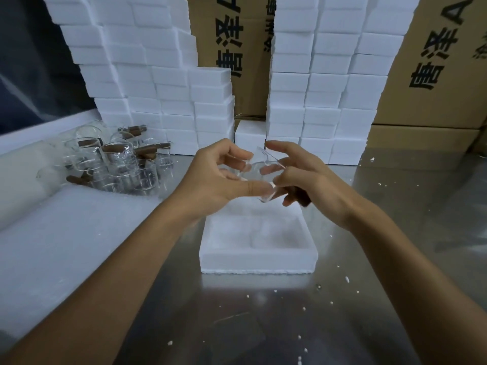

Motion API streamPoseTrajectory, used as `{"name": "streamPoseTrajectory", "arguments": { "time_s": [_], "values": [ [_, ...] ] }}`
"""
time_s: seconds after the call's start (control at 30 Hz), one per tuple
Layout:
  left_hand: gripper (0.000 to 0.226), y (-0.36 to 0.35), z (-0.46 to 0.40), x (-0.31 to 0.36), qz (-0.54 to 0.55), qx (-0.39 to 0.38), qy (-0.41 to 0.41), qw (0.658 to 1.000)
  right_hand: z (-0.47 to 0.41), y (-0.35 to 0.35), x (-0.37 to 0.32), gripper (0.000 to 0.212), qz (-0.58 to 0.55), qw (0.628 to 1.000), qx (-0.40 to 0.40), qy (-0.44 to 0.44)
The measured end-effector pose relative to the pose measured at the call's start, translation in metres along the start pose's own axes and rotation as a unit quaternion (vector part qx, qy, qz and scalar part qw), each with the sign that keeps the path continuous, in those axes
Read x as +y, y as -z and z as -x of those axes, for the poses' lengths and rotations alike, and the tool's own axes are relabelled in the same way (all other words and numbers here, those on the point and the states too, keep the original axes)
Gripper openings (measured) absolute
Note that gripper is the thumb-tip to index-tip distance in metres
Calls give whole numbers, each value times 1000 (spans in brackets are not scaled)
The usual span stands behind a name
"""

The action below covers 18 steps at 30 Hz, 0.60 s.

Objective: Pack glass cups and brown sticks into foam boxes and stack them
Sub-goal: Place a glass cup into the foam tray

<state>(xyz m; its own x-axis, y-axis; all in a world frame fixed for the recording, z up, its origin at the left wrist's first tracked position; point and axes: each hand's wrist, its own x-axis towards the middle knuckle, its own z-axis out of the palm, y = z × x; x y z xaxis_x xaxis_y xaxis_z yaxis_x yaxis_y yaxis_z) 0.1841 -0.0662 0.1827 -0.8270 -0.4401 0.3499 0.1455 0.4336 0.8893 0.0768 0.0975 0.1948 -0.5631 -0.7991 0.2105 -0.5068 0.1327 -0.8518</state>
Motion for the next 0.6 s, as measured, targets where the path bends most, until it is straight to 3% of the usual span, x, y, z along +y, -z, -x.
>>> {"name": "streamPoseTrajectory", "arguments": {
  "time_s": [0.07, 0.17, 0.2, 0.23, 0.3, 0.4, 0.5, 0.6],
  "values": [
    [66, 0, 4, 4, -18, -57, 16, 998, 1, -1, 0, 74, 52, 998, -21, -8],
    [61, 9, 7, 9, -37, -176, 62, 982, -1, -7, 3, 55, 72, 997, -1, -2],
    [56, 16, 6, 11, -68, -182, 70, 978, -2, -8, 4, 51, 76, 997, 5, -5],
    [47, 23, 4, 12, -112, -150, 71, 980, -3, -8, 5, 49, 83, 996, 12, -10],
    [25, 42, -3, 8, -213, 4, 75, 974, -3, -6, 4, 43, 85, 996, 30, -14],
    [25, 77, -6, -5, -355, 190, 164, 901, -3, -1, -1, 49, 104, 994, 42, 5],
    [43, 110, 0, -19, -441, 189, 278, 832, -1, 0, -6, 63, 119, 992, 46, 15],
    [55, 130, 6, -26, -438, 126, 343, 822, 1, 0, -7, 62, 120, 992, 30, 18]
  ]
}}
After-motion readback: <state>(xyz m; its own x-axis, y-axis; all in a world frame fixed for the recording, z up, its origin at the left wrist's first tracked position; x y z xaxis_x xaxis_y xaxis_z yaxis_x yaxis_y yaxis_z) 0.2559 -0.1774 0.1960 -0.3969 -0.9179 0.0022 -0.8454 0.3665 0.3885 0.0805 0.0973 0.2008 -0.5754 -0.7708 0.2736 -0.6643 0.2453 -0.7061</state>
